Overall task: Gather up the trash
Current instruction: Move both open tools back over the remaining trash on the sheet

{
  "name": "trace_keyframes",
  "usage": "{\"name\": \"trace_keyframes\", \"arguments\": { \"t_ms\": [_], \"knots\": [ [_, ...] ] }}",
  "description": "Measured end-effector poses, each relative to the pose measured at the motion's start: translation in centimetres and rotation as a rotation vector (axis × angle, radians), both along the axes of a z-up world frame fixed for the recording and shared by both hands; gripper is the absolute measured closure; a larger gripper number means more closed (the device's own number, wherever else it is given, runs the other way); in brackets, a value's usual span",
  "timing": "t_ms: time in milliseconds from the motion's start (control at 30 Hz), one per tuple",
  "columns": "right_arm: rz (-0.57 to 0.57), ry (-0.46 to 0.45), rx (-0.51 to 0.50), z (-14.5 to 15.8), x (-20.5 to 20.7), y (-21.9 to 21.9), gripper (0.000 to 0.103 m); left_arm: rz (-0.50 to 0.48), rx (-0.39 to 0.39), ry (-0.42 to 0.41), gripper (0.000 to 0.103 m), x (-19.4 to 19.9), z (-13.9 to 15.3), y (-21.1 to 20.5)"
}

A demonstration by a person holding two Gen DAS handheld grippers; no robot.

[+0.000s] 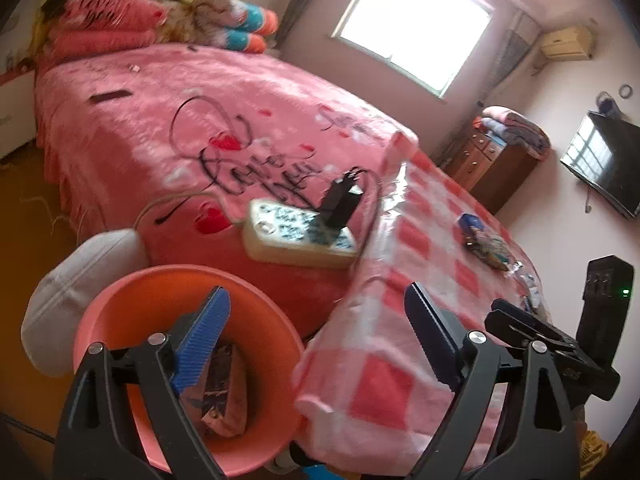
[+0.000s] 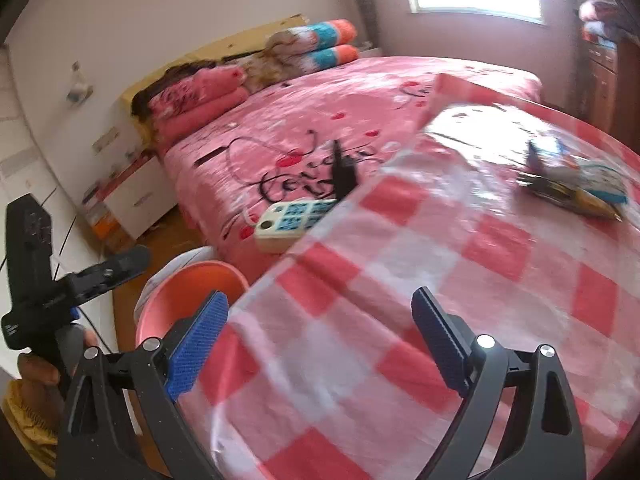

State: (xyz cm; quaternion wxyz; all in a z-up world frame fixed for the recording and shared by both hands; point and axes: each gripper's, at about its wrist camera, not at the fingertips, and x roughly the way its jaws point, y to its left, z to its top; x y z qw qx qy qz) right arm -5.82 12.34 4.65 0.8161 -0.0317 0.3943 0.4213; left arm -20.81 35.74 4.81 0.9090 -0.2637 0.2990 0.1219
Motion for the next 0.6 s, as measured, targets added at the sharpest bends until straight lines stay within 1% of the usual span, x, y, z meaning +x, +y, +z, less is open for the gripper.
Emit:
{"name": "trace_keyframes", "arguments": {
  "t_ms": [33,167,267,500,600],
  "knots": [
    [-0.014,0.002,0.004,0.0,0.2,-0.6,0.008,-0.011,0.011,-0.006,0.013,0.3,0.5,-0.6],
    [-0.068,-0.006,0.024,0.3,1.0,-3.1,0.008,-0.054,0.042,0.001,0.012,1.4,1.9,-2.4],
    [-0.094,-0.004,0.039,0.4,1.6,-5.0,0.008,-0.097,0.090,0.007,0.012,2.4,3.1,-4.3],
    [-0.166,-0.003,0.052,0.8,3.1,-10.0,0.008,-0.199,0.185,0.005,0.012,5.2,6.1,-9.7],
    [-0.212,0.005,0.048,0.8,4.1,-12.8,0.008,-0.246,0.207,-0.002,0.012,6.6,7.1,-12.2]
  ]
}}
